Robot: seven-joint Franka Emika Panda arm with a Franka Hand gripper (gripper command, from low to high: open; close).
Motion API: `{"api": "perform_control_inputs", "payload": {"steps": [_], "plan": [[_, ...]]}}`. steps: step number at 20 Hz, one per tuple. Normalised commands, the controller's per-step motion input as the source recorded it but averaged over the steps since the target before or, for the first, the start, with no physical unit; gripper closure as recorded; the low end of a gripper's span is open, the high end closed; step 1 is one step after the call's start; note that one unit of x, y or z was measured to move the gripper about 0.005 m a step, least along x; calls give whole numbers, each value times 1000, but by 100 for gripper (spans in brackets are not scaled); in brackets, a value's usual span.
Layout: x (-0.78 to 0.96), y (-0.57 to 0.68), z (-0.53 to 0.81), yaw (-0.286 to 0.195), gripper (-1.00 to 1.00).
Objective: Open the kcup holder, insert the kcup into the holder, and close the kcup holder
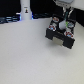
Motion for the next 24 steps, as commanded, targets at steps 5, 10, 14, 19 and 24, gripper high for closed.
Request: {"api": "perform_control_inputs", "payload": {"steps": [5, 10, 14, 19, 24], "plan": [[173, 13, 51, -3, 100], [191, 29, 208, -4, 100], [177, 21, 85, -3, 100], [-41, 0, -62, 0, -100], [-54, 74, 0, 37, -100]]}}
